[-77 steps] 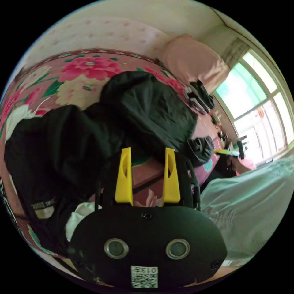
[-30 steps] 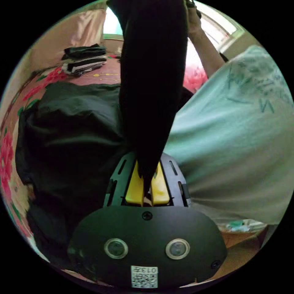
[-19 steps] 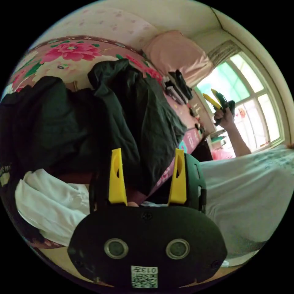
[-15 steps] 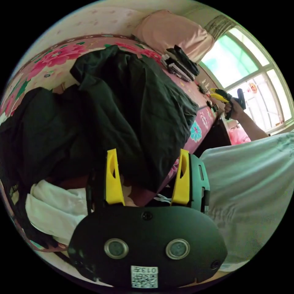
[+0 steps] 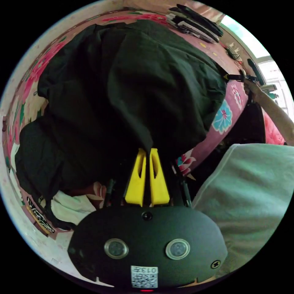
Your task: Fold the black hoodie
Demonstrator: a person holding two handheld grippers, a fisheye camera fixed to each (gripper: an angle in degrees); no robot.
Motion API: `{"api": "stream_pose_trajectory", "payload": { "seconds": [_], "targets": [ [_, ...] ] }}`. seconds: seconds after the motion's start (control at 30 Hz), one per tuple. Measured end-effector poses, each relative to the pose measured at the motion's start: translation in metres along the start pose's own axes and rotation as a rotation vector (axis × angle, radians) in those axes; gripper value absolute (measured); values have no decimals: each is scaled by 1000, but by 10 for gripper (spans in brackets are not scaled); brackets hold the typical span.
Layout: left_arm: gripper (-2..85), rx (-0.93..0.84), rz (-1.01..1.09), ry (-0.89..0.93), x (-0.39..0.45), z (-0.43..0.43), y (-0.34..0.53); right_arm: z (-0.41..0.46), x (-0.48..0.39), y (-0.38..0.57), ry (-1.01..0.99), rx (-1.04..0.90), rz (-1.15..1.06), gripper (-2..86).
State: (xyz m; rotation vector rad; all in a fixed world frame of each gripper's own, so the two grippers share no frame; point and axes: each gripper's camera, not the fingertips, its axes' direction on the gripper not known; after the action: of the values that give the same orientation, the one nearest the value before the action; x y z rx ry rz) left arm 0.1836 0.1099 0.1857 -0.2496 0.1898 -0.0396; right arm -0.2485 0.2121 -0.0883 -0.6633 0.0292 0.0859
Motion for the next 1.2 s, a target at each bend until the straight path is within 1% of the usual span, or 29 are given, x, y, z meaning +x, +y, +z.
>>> {"api": "stream_pose_trajectory", "payload": {
  "seconds": [0.03,0.1,0.17,0.23,0.33,0.4,0.5,0.53,0.63,0.67,0.7,0.73,0.77,0.8,0.83,0.87,0.9,0.93,1.0,1.03,1.07,1.13,1.17,1.2],
  "targets": [
    [15,0,38,-17,5,-7,2,-6,-3,0,4,6,-28,25],
    [11,-34,177,-62,25,-30,16,-45,-14,11,36,88,-119,17],
    [11,-71,214,-65,34,-36,28,-72,-19,29,110,104,-143,14],
    [13,-63,186,-42,33,-35,38,-90,-22,51,171,107,-158,12],
    [18,-46,60,36,18,-8,46,-78,-23,79,188,66,-129,11],
    [27,-82,-19,133,7,17,51,-41,-25,87,210,-54,-90,11],
    [41,-41,-107,235,-10,14,74,-11,-32,92,246,-144,-56,13],
    [43,-26,-124,246,-14,11,81,-10,-34,93,250,-147,-45,14],
    [54,100,-279,229,-42,-10,122,-23,-34,89,230,-125,33,20],
    [65,151,-349,180,-56,-18,137,-27,-35,85,217,-119,52,26],
    [92,189,-419,102,-69,-23,148,-28,-37,81,196,-134,38,36],
    [114,210,-461,65,-76,-26,151,-30,-38,79,189,-142,22,42],
    [153,243,-562,13,-90,-28,156,-39,-44,73,210,-126,-8,60],
    [188,289,-641,6,-103,-26,158,-55,-52,67,251,-56,-37,81],
    [203,303,-679,15,-110,-23,158,-65,-56,63,270,-13,-46,89],
    [232,308,-753,60,-123,-15,155,-82,-66,53,303,63,-61,105],
    [235,307,-801,127,-135,-5,150,-95,-76,40,321,132,-70,108],
    [236,308,-822,161,-141,0,148,-100,-82,33,319,161,-78,110],
    [209,292,-957,246,-156,16,146,-101,-112,-4,280,214,-160,100],
    [195,278,-984,231,-158,16,147,-97,-120,-13,274,208,-181,95],
    [161,243,-994,224,-161,13,147,-85,-135,-31,267,182,-216,84],
    [87,239,-937,198,-161,0,148,-62,-153,-53,259,129,-242,62],
    [20,278,-899,116,-154,-17,154,-47,-161,-64,263,86,-257,45],
    [13,295,-865,64,-148,-28,161,-32,-164,-71,294,49,-249,31]
  ]
}}
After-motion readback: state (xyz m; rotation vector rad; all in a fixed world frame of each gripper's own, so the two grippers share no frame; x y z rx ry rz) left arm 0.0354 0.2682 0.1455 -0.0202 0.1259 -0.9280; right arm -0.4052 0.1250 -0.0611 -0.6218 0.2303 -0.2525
